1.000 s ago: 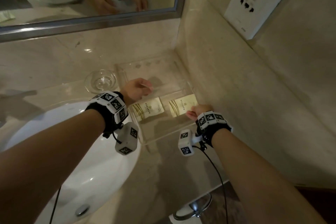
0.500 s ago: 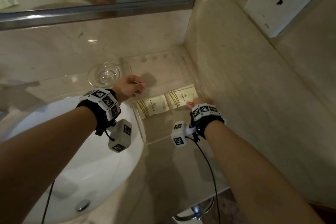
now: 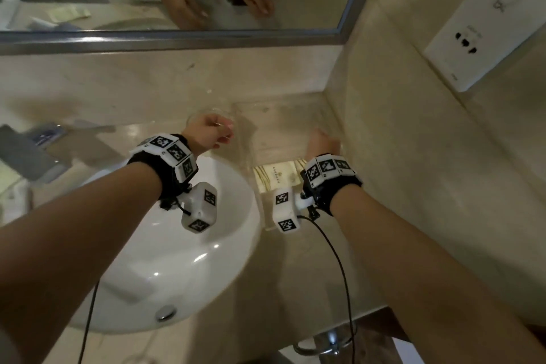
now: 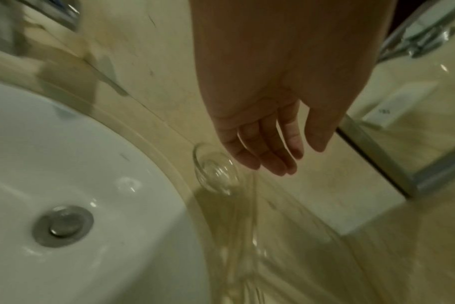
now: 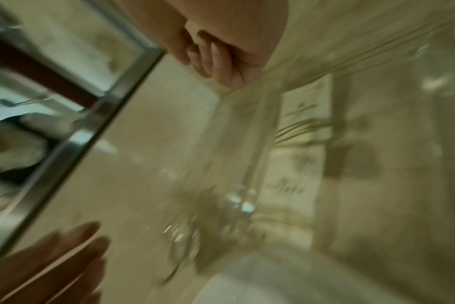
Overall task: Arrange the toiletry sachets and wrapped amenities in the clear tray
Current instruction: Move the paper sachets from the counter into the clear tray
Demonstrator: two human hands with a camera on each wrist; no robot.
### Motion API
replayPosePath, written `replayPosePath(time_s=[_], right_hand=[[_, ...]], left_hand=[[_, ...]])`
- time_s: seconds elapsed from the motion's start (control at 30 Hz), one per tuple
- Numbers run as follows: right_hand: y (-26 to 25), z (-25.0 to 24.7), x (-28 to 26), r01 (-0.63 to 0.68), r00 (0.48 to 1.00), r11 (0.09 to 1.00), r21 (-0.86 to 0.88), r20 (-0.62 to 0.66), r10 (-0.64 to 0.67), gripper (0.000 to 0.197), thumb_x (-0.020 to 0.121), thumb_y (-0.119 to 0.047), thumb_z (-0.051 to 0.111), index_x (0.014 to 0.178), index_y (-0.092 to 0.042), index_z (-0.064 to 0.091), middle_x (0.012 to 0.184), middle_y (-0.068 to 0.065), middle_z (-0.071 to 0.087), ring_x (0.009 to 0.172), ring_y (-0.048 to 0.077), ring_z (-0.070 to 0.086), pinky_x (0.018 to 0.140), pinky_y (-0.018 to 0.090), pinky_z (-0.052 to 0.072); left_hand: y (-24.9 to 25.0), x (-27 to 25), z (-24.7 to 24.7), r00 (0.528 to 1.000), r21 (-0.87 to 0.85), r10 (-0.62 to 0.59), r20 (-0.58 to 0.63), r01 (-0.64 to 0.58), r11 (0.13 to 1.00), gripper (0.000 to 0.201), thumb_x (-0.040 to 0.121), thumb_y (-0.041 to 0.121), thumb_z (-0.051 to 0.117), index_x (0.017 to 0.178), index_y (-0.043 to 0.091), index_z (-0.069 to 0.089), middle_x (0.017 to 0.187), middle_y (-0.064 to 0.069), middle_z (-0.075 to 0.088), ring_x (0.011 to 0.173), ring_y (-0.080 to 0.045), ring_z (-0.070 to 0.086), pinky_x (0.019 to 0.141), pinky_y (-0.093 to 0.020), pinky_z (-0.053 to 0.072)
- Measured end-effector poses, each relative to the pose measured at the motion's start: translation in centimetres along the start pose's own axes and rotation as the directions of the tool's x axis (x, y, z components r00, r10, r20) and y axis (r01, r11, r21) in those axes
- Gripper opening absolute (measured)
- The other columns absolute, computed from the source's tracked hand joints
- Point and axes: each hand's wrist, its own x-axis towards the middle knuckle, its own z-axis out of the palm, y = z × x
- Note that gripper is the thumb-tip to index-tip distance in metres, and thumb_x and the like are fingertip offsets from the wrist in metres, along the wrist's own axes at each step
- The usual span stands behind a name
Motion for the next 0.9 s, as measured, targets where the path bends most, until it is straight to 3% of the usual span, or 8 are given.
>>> replayPosePath(time_s=[0.17, 0.27, 0.43, 0.57, 0.73, 0.77, 0.83, 0.9], right_hand=[[-2.0, 8.7, -5.9, 0.178, 0.977, 0.978, 0.105, 0.099, -0.188, 0.015, 0.088, -0.022, 0.051, 0.08, -0.01, 0.054, 0.079, 0.007, 0.054, 0.071, 0.022, 0.047, 0.067, 0.034, 0.04], [-2.8, 13.9, -10.4, 0.254, 0.935, 0.96, 0.114, 0.226, -0.274, 0.017, 0.09, -0.025, 0.053, 0.08, -0.011, 0.053, 0.073, 0.003, 0.053, 0.065, 0.017, 0.046, 0.068, 0.033, 0.04], [-1.3, 23.0, -19.6, 0.36, 0.759, 0.926, 0.117, 0.54, -0.363, 0.027, 0.091, -0.027, 0.055, 0.064, -0.021, 0.05, 0.061, -0.005, 0.047, 0.057, 0.012, 0.042, 0.059, 0.028, 0.037], [1.6, 28.4, -25.3, 0.493, 0.604, 0.87, 0.004, 0.718, -0.346, 0.014, 0.09, -0.026, 0.054, 0.08, -0.017, 0.057, 0.078, 0.002, 0.06, 0.072, 0.017, 0.054, 0.071, 0.032, 0.048], [5.8, 33.6, -28.1, 0.58, 0.512, 0.794, -0.184, 0.84, -0.179, 0.02, 0.092, -0.024, 0.052, 0.105, -0.009, 0.058, 0.078, 0.004, 0.059, 0.054, 0.011, 0.048, 0.049, 0.022, 0.041], [6.1, 33.9, -28.2, 0.59, 0.507, 0.781, -0.205, 0.847, -0.161, 0.019, 0.092, -0.024, 0.053, 0.104, -0.01, 0.056, 0.078, 0.004, 0.06, 0.057, 0.014, 0.053, 0.051, 0.026, 0.047], [7.2, 35.9, -28.8, 0.666, 0.478, 0.701, -0.255, 0.867, -0.139, 0.021, 0.091, -0.026, 0.054, 0.105, -0.011, 0.055, 0.096, 0.011, 0.066, 0.079, 0.026, 0.064, 0.074, 0.038, 0.056], [7.6, 37.3, -28.8, 0.778, 0.453, 0.547, -0.308, 0.879, -0.15, 0.027, 0.092, -0.025, 0.053, 0.114, -0.01, 0.055, 0.114, 0.013, 0.062, 0.102, 0.03, 0.061, 0.091, 0.039, 0.051]], left_hand=[[-1.6, -3.0, -8.2, 0.988, -0.052, -0.029, -0.15, 0.022, 0.998, 0.023, 0.09, 0.005, 0.052, 0.074, 0.02, 0.053, 0.072, 0.0, 0.056, 0.059, -0.007, 0.054, 0.059, -0.02, 0.038], [-3.5, -5.5, -13.6, 0.97, -0.085, -0.07, -0.232, 0.051, 0.995, 0.023, 0.091, 0.005, 0.052, 0.073, 0.019, 0.052, 0.07, 0.0, 0.057, 0.047, -0.001, 0.057, 0.053, -0.017, 0.04], [-8.6, -11.5, -22.9, 0.904, -0.168, -0.151, -0.399, 0.089, 0.982, 0.024, 0.089, 0.008, 0.056, 0.067, 0.018, 0.055, 0.042, 0.014, 0.062, 0.042, 0.002, 0.056, 0.049, -0.013, 0.041], [-13.3, -15.9, -28.7, 0.832, -0.229, -0.231, -0.504, 0.129, 0.965, 0.021, 0.091, 0.012, 0.055, 0.07, 0.018, 0.055, 0.04, 0.015, 0.061, 0.039, 0.005, 0.055, 0.047, -0.012, 0.041], [-19.1, -18.7, -33.4, 0.727, -0.277, -0.348, -0.592, 0.222, 0.935, 0.019, 0.09, 0.011, 0.056, 0.071, 0.017, 0.055, 0.066, 0.001, 0.06, 0.044, -0.002, 0.057, 0.052, -0.017, 0.039], [-19.7, -18.7, -33.7, 0.722, -0.273, -0.359, -0.592, 0.24, 0.932, 0.021, 0.09, 0.011, 0.056, 0.07, 0.017, 0.054, 0.069, -0.001, 0.058, 0.052, -0.007, 0.057, 0.054, -0.019, 0.038], [-21.5, -18.9, -34.8, 0.705, -0.254, -0.369, -0.605, 0.268, 0.929, 0.02, 0.089, 0.012, 0.058, 0.07, 0.018, 0.054, 0.071, -0.002, 0.057, 0.062, -0.013, 0.053, 0.057, -0.021, 0.04], [-22.8, -18.8, -35.3, 0.704, -0.243, -0.376, -0.602, 0.287, 0.927, 0.011, 0.086, 0.013, 0.062, 0.077, 0.016, 0.056, 0.08, -0.006, 0.059, 0.071, -0.018, 0.054, 0.062, -0.025, 0.043]])
